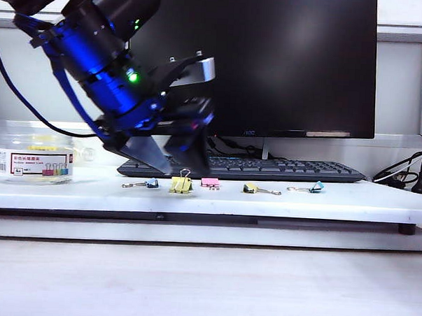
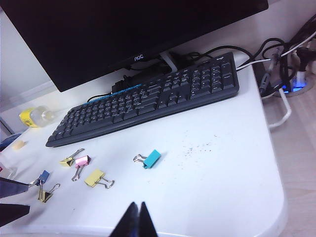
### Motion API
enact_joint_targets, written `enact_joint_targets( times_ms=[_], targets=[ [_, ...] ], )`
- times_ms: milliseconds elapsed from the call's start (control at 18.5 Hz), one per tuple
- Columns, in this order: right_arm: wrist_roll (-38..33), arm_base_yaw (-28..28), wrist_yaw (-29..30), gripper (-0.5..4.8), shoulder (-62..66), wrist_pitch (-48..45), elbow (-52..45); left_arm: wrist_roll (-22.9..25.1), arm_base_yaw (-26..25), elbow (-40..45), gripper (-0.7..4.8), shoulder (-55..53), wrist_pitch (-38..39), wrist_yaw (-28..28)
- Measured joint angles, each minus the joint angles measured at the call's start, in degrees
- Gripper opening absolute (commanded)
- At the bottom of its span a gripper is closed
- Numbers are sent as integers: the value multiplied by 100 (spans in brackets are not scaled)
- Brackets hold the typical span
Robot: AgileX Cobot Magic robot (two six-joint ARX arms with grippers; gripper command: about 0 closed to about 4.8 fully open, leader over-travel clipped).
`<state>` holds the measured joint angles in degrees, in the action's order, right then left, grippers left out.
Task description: Pick up the clips with the largest number of clips of the same color on the table and place them in a round transparent plastic box.
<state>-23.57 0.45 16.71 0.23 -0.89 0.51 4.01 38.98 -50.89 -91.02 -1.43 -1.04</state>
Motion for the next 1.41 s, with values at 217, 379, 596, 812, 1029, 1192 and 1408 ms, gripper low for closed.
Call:
enact_joint_targets(
  times_ms=[217, 379, 596, 812, 1029, 1192, 1408],
  targets=[
    [0, -2, 2, -1, 0, -2, 0, 138, -155, 0, 372, 0, 0, -179],
    [0, -2, 2, -1, 0, -2, 0, -107, -129, 0, 371, 0, -170, -278],
    [0, -2, 2, -1, 0, 0, 0, -498, -136, 0, 371, 2, -238, -393],
    [-7, -2, 4, -1, 0, 0, 0, -1141, -129, 0, 371, 0, -199, -339],
    [-22, -2, 4, -1, 0, 2, 0, -1550, -55, 0, 371, -208, -83, -210],
    [-26, -2, 109, -1, 0, 7, 0, -1617, 122, 0, 371, -304, -127, 72],
    [-26, -2, 122, -1, 0, 20, 0, -1652, 155, 0, 371, -328, -179, 435]
  ],
)
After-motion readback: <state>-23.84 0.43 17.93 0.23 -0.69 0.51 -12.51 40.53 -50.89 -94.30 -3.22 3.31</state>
